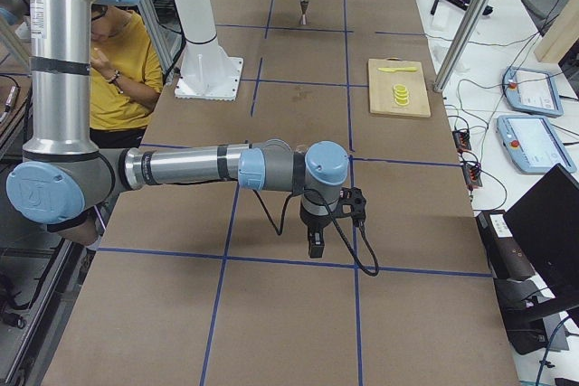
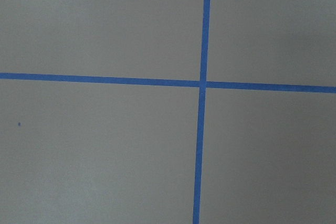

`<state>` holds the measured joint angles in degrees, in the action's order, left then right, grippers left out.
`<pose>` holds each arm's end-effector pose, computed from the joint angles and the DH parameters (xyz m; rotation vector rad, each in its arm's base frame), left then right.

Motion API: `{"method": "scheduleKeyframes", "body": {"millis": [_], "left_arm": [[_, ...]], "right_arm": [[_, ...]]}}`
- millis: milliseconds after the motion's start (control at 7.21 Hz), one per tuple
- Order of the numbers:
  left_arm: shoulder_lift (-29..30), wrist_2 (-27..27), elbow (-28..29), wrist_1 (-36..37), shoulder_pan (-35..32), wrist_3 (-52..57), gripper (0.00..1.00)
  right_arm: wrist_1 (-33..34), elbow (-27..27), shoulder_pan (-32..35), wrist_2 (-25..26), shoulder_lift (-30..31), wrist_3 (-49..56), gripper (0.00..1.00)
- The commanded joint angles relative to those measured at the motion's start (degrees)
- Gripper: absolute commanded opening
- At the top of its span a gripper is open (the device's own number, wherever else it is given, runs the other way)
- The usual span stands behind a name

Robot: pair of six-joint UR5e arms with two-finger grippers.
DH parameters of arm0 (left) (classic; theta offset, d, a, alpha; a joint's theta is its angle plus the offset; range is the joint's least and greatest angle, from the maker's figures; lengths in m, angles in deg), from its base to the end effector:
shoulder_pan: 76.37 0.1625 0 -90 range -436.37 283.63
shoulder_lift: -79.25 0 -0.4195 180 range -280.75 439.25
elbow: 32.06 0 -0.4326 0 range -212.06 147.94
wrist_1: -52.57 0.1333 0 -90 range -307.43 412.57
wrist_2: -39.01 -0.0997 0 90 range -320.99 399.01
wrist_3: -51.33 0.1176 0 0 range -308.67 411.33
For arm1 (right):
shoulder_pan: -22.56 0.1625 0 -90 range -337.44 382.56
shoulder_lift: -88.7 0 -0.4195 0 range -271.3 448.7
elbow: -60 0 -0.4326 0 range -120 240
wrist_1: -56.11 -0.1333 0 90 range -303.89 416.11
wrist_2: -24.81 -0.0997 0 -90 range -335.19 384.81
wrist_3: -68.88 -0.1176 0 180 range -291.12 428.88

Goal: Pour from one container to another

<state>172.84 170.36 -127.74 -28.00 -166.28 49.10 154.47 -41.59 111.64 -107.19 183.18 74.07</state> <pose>-0.0547 -0.5528 0.6000 -0.0173 0.7215 -0.0367 0.0467 -0.4951 0.6167 0.0065 -0.7336 -0.0938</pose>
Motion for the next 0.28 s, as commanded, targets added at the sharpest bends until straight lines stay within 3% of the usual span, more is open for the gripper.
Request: {"method": "scheduleKeyframes", "body": {"millis": [0,139], "left_arm": [[0.4,0.2,0.1,-0.4,0.0,0.1,1.0],[0.6,0.0,0.1,-0.4,0.0,0.2,1.0]], "right_arm": [[0.0,0.0,-0.4,-0.4,-0.1,0.0,1.0],[0.0,0.1,-0.4,-0.4,-0.1,0.0,1.0]]}}
